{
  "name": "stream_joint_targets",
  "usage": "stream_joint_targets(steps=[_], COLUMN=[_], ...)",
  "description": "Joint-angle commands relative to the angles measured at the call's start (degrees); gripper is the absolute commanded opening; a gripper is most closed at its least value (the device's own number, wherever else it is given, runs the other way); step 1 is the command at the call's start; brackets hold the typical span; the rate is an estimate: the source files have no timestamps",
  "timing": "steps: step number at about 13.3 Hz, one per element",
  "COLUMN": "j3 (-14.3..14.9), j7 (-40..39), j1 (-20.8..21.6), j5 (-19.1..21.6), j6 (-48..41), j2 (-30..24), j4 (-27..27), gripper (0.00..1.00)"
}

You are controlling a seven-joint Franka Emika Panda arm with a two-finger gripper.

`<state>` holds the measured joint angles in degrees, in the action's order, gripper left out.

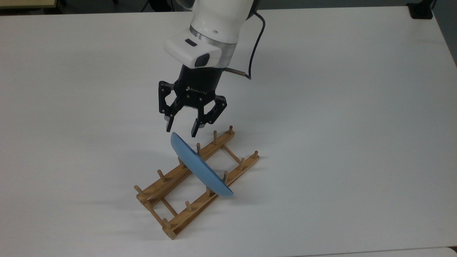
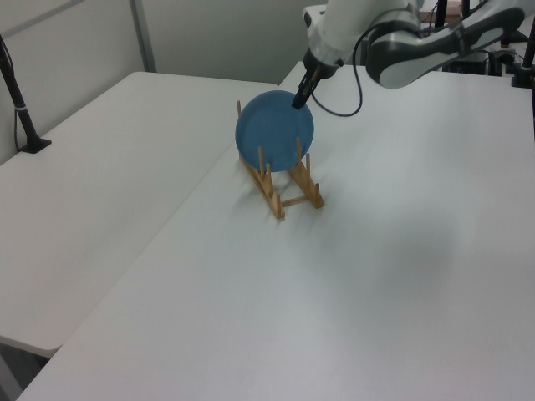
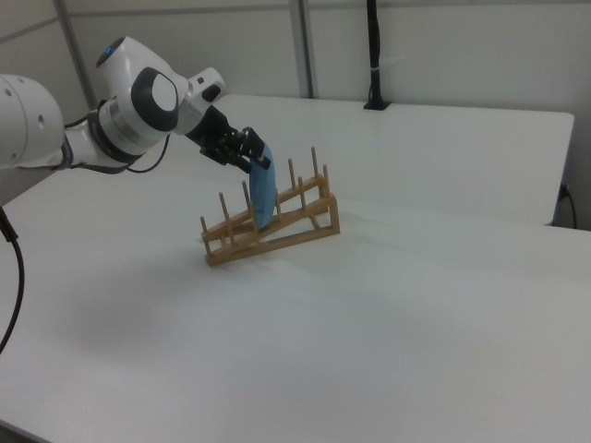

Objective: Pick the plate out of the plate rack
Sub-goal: 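Lower the open gripper onto the rim of the blue plate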

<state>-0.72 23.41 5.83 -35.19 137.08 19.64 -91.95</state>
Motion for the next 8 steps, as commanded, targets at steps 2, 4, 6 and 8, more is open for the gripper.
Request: stream_joint_targets(steps=[2,4,6,8], j3=[0.36,0.36,0.36,0.45], j7=[2.26,2.34,2.34,2.34], j1=[0.24,0.24,0.24,0.32], j5=[-3.65,-5.41,-5.59,-5.59], j6=[0.82,1.08,1.44,1.44], j2=[2.33,3.39,3.48,3.39], j4=[3.35,3.97,3.97,3.97], gripper=[0.39,0.31,0.22,0.11])
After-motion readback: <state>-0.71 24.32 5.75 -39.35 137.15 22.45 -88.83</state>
